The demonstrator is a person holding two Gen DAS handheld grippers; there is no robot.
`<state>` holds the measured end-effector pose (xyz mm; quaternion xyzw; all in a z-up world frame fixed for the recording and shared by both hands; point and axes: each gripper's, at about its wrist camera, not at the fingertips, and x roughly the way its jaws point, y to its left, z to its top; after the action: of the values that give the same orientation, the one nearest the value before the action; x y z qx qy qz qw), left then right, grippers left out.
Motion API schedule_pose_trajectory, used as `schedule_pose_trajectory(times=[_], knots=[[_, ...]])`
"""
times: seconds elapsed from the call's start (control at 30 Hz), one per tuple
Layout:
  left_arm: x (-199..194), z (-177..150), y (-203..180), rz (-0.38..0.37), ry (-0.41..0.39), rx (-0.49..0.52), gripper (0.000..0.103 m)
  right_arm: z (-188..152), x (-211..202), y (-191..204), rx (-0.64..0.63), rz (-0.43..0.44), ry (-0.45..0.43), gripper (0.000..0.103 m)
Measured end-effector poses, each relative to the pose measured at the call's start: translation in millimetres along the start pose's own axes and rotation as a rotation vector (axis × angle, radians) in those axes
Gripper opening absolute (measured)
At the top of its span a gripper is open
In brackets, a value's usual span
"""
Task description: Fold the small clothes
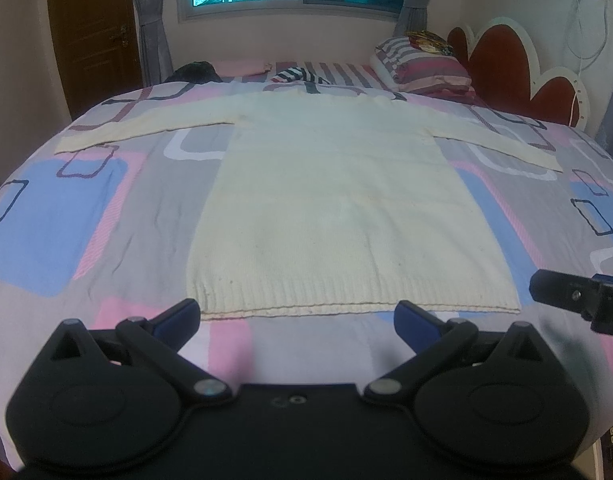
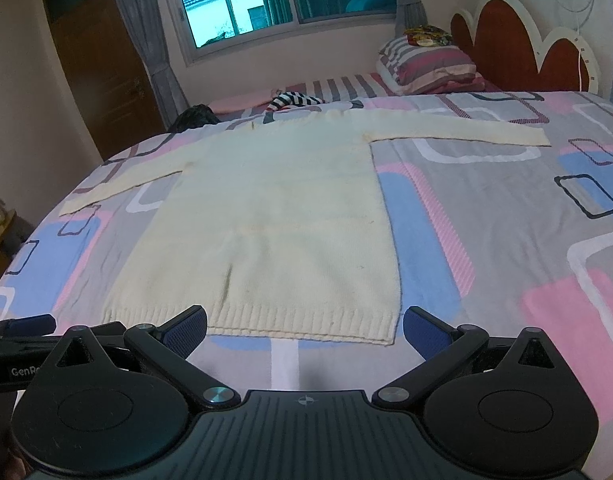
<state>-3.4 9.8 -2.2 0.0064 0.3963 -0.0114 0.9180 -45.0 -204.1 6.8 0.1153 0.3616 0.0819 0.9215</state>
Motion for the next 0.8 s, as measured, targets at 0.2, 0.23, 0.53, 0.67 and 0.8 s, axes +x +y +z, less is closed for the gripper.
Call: schedule_pose_trajectory(times=[0.2, 0.23, 0.53, 0.67, 0.8], knots=[[0.0, 0.0, -0.4, 0.0, 0.002, -0.006, 0.102, 1.2, -0.1, 0.5, -0.003, 0.0, -0.001, 0.103], [0.2, 0.0, -0.4, 0.0, 0.004, -0.006, 0.102, 1.2, 0.4, 0.5, -0.002, 0.001, 0.001, 0.103], [2.6, 0.1, 1.8, 0.005, 0.005, -0.012, 0.102, 2.2, 2.9, 1.4, -0.005, 0.001, 0.006, 0.103], [3.3, -0.9, 2.9, 0.004, 0.006, -0.015, 0.102, 1.9, 3.0, 0.9, -0.006, 0.002, 0.008, 0.103], [2.4, -1.6, 2.8, 0.004, 0.006, -0.014, 0.102, 1.7, 3.4, 0.6, -0.006, 0.003, 0.011, 0.103]])
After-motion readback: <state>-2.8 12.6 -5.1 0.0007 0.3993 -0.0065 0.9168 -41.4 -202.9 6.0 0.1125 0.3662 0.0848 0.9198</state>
